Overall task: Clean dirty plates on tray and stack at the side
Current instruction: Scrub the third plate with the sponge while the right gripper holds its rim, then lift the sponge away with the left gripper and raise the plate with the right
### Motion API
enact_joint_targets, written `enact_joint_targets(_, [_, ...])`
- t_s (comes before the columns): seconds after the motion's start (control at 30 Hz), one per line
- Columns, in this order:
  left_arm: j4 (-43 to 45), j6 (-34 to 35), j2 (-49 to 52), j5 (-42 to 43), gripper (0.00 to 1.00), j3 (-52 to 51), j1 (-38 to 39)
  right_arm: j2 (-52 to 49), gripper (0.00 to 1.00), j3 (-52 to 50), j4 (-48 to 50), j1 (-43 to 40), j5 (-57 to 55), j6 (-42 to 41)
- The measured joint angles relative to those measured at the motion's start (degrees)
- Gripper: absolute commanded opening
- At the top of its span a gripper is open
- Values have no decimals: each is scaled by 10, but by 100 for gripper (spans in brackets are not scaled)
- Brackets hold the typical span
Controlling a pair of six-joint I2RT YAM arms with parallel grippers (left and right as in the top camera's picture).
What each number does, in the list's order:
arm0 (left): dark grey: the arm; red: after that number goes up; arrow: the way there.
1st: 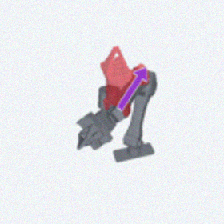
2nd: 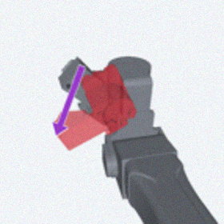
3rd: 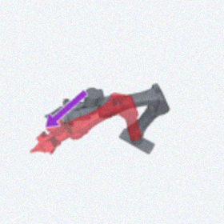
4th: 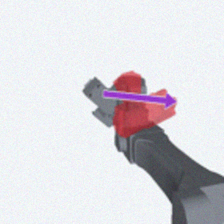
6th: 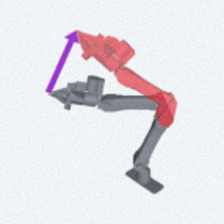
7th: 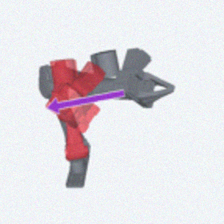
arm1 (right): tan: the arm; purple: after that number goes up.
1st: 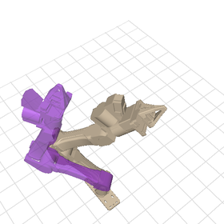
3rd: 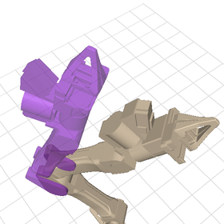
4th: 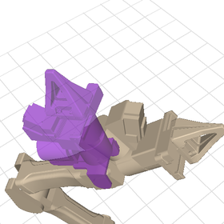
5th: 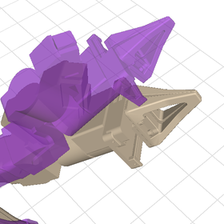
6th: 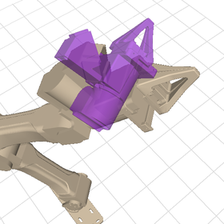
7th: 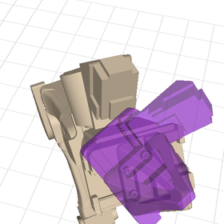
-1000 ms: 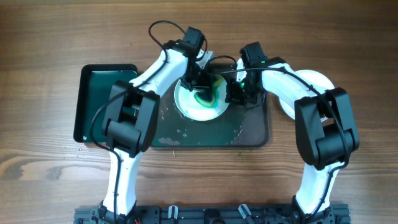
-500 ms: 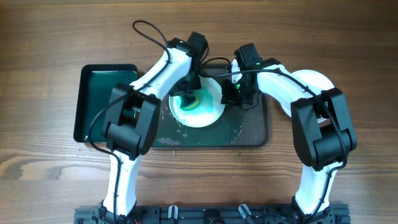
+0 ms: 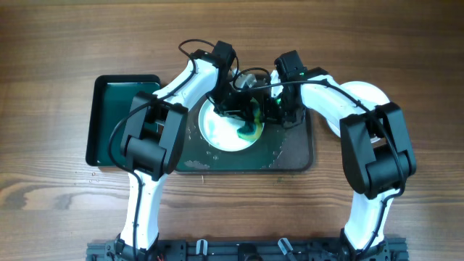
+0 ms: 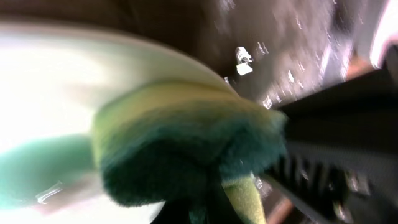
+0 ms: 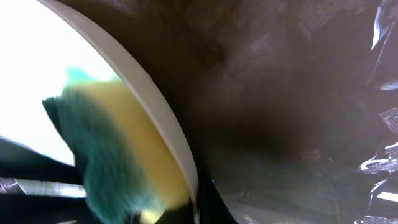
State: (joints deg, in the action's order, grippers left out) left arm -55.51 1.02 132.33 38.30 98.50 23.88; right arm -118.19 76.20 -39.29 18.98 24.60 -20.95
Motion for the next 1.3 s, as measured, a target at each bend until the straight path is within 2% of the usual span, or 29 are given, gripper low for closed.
enact_joint_targets(0.13, [39, 95, -7, -90, 4, 0, 2, 0, 4, 0, 9, 0, -2, -3])
enact_joint_targets(0.3, [4, 202, -26, -292, 4, 27, -14, 0, 4, 0, 9, 0, -2, -3])
enact_joint_targets(0.37, [-22, 225, -31, -357, 4, 30, -29, 0, 4, 0, 9, 0, -2, -3])
enact_joint_targets(0.5, [-80, 242, -37, -402, 4, 31, -33, 0, 4, 0, 12, 5, 5, -3])
enact_joint_targets(0.63, [-140, 226, -37, -363, 4, 32, -35, 0, 4, 0, 3, 5, 7, -2])
enact_joint_targets(0.8, [-191, 115, -37, -227, 4, 31, -51, 0, 4, 0, -3, 4, 7, 0])
enact_joint_targets(0.93, [-195, 60, -40, -156, 4, 31, -70, 0, 4, 0, -5, 3, 7, 0])
enact_joint_targets(1.13, [-173, 42, -97, -133, 4, 31, -147, 1, 4, 0, -8, 3, 4, 5])
enact_joint_targets(1.3, [-145, 59, -114, -155, 4, 31, -190, 64, 4, -9, -50, 6, -112, 5])
